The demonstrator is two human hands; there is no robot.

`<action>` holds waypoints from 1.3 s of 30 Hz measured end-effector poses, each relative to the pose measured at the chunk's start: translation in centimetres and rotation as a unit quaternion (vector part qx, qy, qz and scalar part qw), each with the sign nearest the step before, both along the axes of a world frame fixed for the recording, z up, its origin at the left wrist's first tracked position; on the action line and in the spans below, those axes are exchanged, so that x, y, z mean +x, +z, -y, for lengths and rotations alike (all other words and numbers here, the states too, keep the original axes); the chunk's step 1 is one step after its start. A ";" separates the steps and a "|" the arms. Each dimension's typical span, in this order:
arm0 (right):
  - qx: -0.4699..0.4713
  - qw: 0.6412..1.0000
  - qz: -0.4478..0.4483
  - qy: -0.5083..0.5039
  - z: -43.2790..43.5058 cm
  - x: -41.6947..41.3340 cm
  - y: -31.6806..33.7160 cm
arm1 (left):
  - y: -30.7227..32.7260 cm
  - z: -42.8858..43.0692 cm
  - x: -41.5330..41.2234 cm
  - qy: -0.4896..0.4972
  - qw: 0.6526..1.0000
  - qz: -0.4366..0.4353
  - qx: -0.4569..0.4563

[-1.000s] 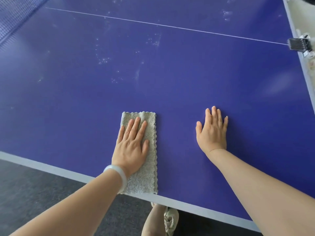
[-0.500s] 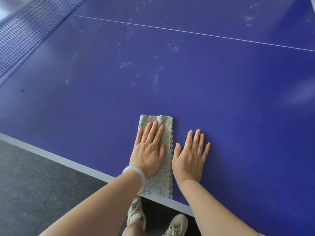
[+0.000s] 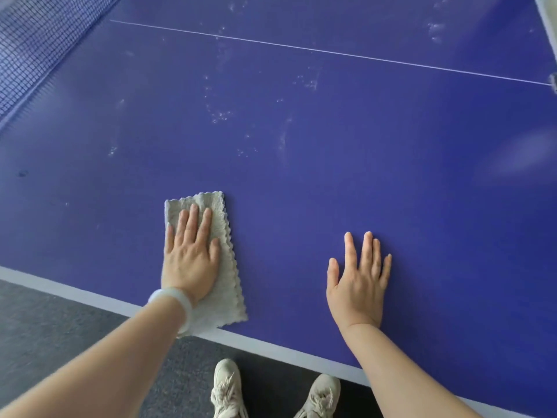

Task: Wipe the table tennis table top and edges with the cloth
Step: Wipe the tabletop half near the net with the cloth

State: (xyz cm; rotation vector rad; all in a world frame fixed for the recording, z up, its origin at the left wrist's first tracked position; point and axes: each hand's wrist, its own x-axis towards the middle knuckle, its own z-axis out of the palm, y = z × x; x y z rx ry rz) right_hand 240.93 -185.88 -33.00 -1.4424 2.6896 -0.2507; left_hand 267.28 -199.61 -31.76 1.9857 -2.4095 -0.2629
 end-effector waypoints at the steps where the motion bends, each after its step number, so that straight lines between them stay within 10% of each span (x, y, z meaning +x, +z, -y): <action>1: -0.005 1.000 -0.001 -0.002 0.0 0.0 0.0 | -0.1 -0.8 -1.3 0.015 1.000 0.000 -0.004; 5: -0.025 1.000 0.008 -0.010 0.0 0.1 0.0 | -0.3 -6.5 -8.8 -0.167 0.985 -0.040 -0.019; 11: -0.034 0.999 0.008 -0.011 -0.1 0.1 0.2 | -0.5 -5.4 -6.5 -0.482 0.876 -0.025 -0.018; 18: 0.018 0.999 -0.006 -0.026 0.1 0.1 0.2 | -0.5 4.6 2.7 -0.097 0.995 -0.023 -0.026; 28: -0.003 1.000 0.004 -0.030 0.3 0.1 0.2 | -1.1 -2.3 -12.5 -0.469 0.882 -0.053 -0.004; 34: -0.002 1.000 0.010 -0.026 0.0 0.0 0.3 | -0.8 9.9 -4.9 -0.247 0.967 -0.051 -0.024; 39: -0.030 0.999 0.024 -0.033 0.1 0.3 0.7 | -0.3 10.5 -4.0 -0.216 0.975 -0.050 -0.013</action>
